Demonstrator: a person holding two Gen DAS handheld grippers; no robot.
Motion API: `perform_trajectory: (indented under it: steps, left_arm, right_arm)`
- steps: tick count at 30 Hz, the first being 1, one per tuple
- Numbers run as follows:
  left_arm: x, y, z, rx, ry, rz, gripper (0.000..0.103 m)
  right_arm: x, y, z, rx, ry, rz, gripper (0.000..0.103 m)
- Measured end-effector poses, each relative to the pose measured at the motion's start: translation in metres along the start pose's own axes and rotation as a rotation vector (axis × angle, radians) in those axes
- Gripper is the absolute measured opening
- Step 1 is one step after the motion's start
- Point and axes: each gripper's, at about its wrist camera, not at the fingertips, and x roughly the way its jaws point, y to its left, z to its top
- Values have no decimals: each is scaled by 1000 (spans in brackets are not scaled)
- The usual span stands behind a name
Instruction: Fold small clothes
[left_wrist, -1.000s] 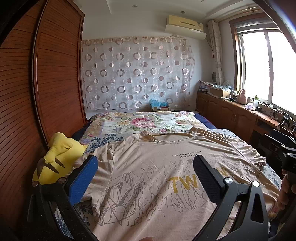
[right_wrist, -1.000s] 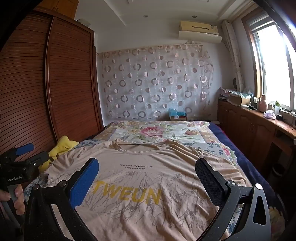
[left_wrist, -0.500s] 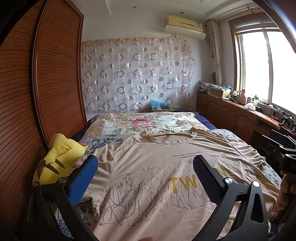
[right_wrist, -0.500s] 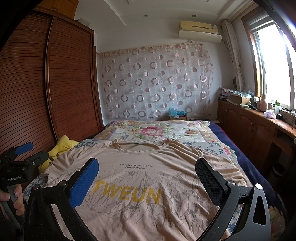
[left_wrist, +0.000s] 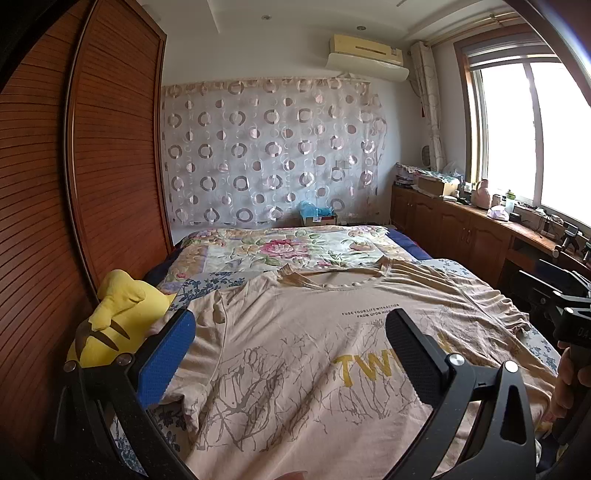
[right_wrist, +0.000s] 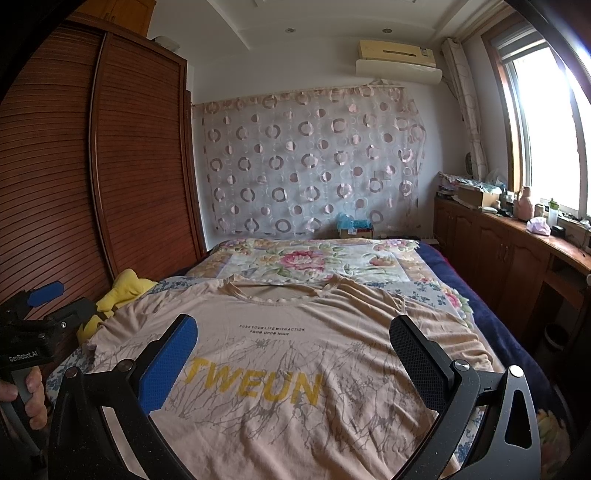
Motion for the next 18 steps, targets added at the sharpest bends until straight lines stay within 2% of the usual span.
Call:
perform_trajectory:
  steps: [18]
  left_arm:
    - [2, 2, 2, 1, -2, -1, 103]
  right_arm:
    - [0, 0, 0, -1, -1, 0, 103]
